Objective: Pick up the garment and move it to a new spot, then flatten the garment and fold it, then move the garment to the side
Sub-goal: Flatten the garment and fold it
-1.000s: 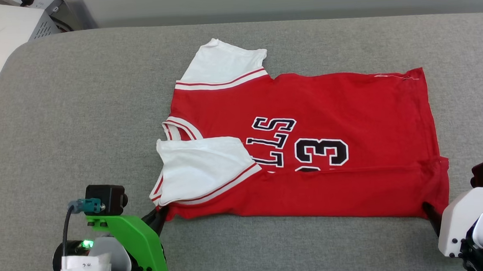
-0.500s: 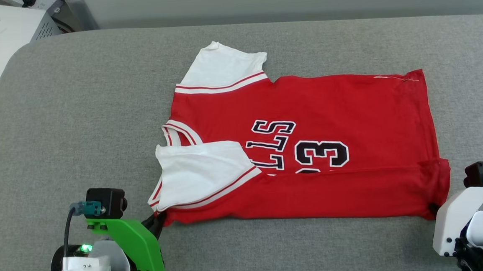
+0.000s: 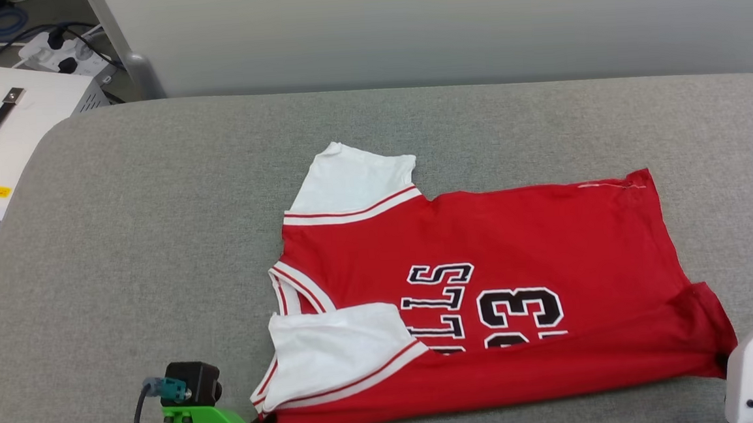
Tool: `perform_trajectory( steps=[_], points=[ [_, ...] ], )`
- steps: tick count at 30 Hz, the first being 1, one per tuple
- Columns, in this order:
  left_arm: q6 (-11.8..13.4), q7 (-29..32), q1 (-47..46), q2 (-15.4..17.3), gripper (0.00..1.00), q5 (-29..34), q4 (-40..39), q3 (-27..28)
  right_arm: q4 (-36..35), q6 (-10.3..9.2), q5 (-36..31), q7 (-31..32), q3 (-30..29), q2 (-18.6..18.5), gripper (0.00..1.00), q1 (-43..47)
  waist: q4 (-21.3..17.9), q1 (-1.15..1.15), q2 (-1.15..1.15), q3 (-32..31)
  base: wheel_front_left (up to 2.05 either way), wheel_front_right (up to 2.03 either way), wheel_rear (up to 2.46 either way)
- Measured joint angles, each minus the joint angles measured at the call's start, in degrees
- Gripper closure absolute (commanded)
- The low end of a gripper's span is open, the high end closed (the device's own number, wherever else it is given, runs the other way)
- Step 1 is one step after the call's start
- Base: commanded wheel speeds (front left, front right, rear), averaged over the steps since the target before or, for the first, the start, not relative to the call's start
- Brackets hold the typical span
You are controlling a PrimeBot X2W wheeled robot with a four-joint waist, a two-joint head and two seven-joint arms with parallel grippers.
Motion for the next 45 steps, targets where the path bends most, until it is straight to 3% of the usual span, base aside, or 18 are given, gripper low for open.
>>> perform_trajectory(
  steps=[9, 17, 18, 19, 20, 21, 27, 31, 33, 39, 45],
  points=[
    [-0.13, -0.75, 2.87, -1.21, 1.0, -2.29, 2.82, -0.75, -6.48, 0.03, 1.87, 6.67, -1.81, 1.44, 1.0, 7.45, 0.19, 0.0, 0.0, -1.18, 0.0, 0.0, 0.0],
    [-2.13, -1.76, 2.75, -2.0, 1.0, -1.78, 6.83, -1.51, -6.57, 0.03, 1.18, 7.21, -1.23, 2.26, 1.0, 8.12, -0.09, 0.0, 0.0, -0.44, 0.0, 0.0, 0.0],
    [-2.15, -1.76, 2.64, -2.04, 0.96, -1.62, 7.31, -1.63, -6.24, 0.03, 1.11, 7.2, -1.1, 2.31, 1.0, 8.12, -0.1, 0.0, 0.0, -0.41, 0.0, 0.0, 0.0],
    [-2.18, -1.81, 2.49, -2.09, 0.68, -1.33, 7.68, -1.75, -5.91, 0.03, 1.07, 7.12, -1.03, 2.36, 1.0, 8.12, -0.08, 0.0, 0.0, -0.43, 0.0, 0.0, 0.0],
    [-2.18, -2.01, 2.35, -2.13, 0.0, -1.11, 7.86, -1.76, -5.71, 0.03, 1.07, 6.8, -1.04, 2.42, 0.51, 8.11, -0.07, 0.0, 0.0, -0.46, 0.0, 0.0, 0.0],
    [-2.18, -2.31, 2.21, -2.16, 0.0, -1.05, 8.06, -1.68, -5.44, 0.03, 1.04, 6.47, -1.16, 2.53, 0.0, 8.09, -0.07, 0.0, 0.0, -0.52, 0.0, 0.0, 0.0],
    [-2.19, -6.65, 0.75, -2.09, 0.0, 0.93, 7.3, -0.31, -6.31, -0.02, 1.15, 1.77, -1.4, 2.2, 0.0, 7.18, 0.0, 0.0, 0.0, -1.41, 0.0, 0.0, 0.0],
    [-2.18, -13.96, -1.42, -2.63, 0.0, 3.11, 5.32, 2.66, -8.24, -0.02, 1.88, -3.37, -1.22, 1.72, 0.0, 5.37, 0.02, 0.0, 0.0, -2.45, 0.0, 0.0, 0.0],
    [-2.19, -18.93, -1.99, -4.42, 0.0, 2.71, 4.63, 5.27, -9.42, -0.02, 1.97, -6.91, -0.9, 1.4, 0.0, 4.8, -0.01, 0.0, 0.0, -3.0, 0.0, 0.0, 0.0],
    [-4.6, -30.43, -2.96, -5.05, 0.0, 7.24, 4.59, 6.71, -11.16, -0.03, 1.99, -18.2, -0.27, 1.76, 0.0, 3.33, -0.82, 0.0, 0.0, -3.66, 0.0, 0.0, 0.0],
    [-6.69, -33.68, -5.73, -5.93, 0.0, 11.26, 3.96, 10.12, -11.9, -0.03, 1.65, -27.73, 1.69, 1.99, 0.0, 2.19, -1.95, 0.0, 0.0, -2.27, 0.0, 0.0, 0.0]
  ],
)
